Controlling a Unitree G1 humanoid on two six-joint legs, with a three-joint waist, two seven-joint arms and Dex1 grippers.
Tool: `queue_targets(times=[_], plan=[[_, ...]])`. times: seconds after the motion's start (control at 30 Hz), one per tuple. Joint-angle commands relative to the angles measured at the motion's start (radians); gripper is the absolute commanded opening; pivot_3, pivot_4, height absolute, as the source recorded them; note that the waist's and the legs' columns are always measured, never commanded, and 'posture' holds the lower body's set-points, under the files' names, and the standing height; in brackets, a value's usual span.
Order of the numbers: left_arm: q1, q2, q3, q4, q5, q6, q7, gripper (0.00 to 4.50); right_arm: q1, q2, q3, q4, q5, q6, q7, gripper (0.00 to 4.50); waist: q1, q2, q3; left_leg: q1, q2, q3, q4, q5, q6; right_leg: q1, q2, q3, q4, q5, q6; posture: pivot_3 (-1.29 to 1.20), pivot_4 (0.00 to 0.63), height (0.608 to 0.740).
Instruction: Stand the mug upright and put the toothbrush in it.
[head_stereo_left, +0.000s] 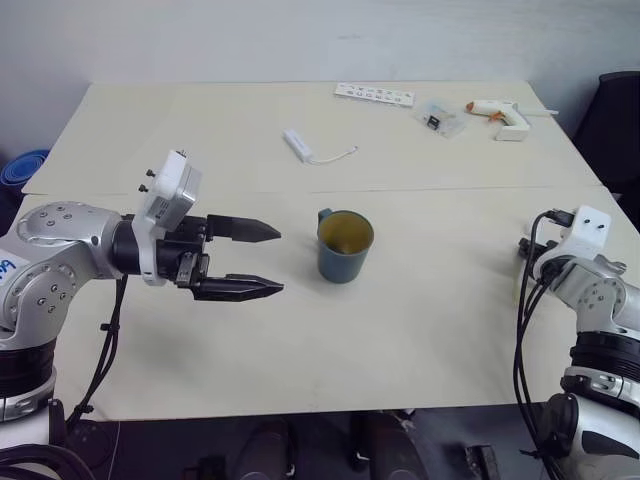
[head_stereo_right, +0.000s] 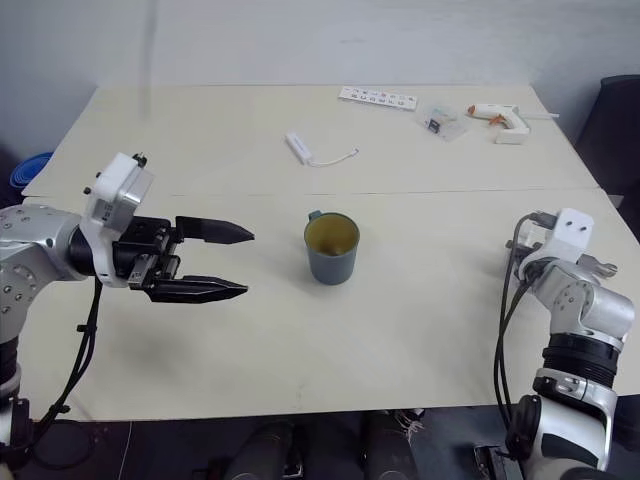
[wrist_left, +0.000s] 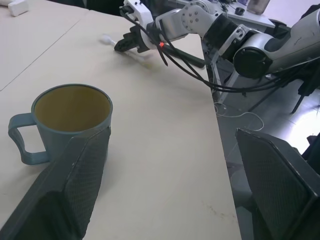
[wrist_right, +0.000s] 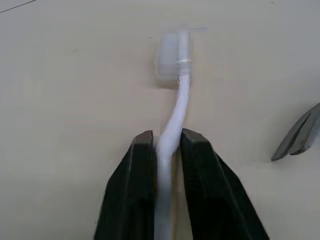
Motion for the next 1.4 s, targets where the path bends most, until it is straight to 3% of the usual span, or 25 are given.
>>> queue_targets(times=[0.03,0.2,0.3,0.57,0.93,1.17,1.4], plan=[[0.013,0.003,0.013,-0.025,-0.009,-0.02,0.009,4.25,0.01,0.002,0.052,-0.065,-0.01,-0.024,0.044,0.18,-0.001,0.0,0.0,0.0,0.0,0.0,0.0,0.0,0.0,0.0,0.0,0.0,0.0,0.0,0.0,0.0,0.15,0.74],[0.036,0.002,0.032,-0.005,0.001,-0.032,0.031,4.25,-0.048,0.063,0.167,-0.316,0.089,-0.05,0.204,0.18,-0.015,0.002,0.001,0.0,0.0,0.0,-0.001,0.0,0.0,-0.001,0.0,0.001,0.0,0.0,0.0,0.0,0.15,0.74],[0.038,0.004,0.047,0.012,0.001,-0.036,0.048,4.25,-0.134,0.175,0.212,-0.446,0.197,-0.04,0.25,0.18,-0.023,0.002,0.001,-0.001,0.0,0.001,-0.003,0.001,-0.001,-0.004,0.0,0.002,0.001,0.0,0.0,0.0,0.15,0.74],[0.044,0.032,0.074,0.022,0.005,-0.044,0.063,4.25,-0.262,0.378,0.287,-0.515,0.347,-0.052,0.299,0.18,-0.015,0.002,0.001,-0.003,-0.001,-0.001,-0.006,0.001,-0.002,-0.007,-0.001,0.0,0.002,-0.001,-0.001,0.0,0.15,0.74],[0.019,0.044,0.078,0.025,-0.003,-0.033,0.09,4.25,-0.165,0.506,0.464,-0.44,0.228,-0.259,0.358,0.18,-0.024,0.001,0.001,-0.002,-0.001,0.001,-0.008,0.002,-0.003,-0.009,0.0,0.001,0.002,-0.001,-0.001,0.0,0.15,0.74],[-0.001,0.051,0.073,0.03,-0.005,-0.026,0.093,4.25,-0.135,0.524,0.516,-0.362,0.128,-0.405,0.404,0.18,-0.024,0.001,0.001,-0.002,-0.001,0.001,-0.008,0.002,-0.003,-0.009,0.0,0.001,0.002,-0.001,-0.001,0.0,0.15,0.74],[-0.014,0.043,0.087,0.046,-0.062,0.004,0.073,4.25,-0.103,0.504,0.506,-0.401,0.142,-0.394,0.418,2.43,-0.023,0.001,0.001,-0.002,-0.001,0.001,-0.008,0.002,-0.003,-0.009,-0.001,0.001,0.002,-0.001,-0.001,0.0,0.15,0.74]])
